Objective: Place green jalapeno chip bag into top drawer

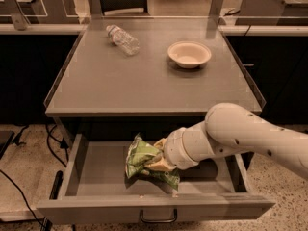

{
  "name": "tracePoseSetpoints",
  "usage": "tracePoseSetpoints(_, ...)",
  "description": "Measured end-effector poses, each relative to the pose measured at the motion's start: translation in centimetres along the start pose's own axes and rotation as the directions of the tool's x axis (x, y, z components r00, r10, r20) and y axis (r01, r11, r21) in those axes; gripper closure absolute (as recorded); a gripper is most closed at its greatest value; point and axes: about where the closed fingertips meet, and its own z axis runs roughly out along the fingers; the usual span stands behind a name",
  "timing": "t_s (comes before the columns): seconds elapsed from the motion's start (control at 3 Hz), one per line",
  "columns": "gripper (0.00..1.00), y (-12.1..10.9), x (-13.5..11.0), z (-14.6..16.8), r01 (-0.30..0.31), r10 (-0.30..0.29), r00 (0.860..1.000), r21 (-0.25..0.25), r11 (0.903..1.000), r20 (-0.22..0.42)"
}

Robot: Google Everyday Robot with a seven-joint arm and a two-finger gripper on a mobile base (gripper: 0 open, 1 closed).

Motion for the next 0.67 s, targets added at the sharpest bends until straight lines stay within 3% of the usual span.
tracePoseSetpoints(0.67, 1.00, -0.7, 0.6, 2.9, 0.038, -0.037, 0.999, -0.024, 0.9990, 0.031)
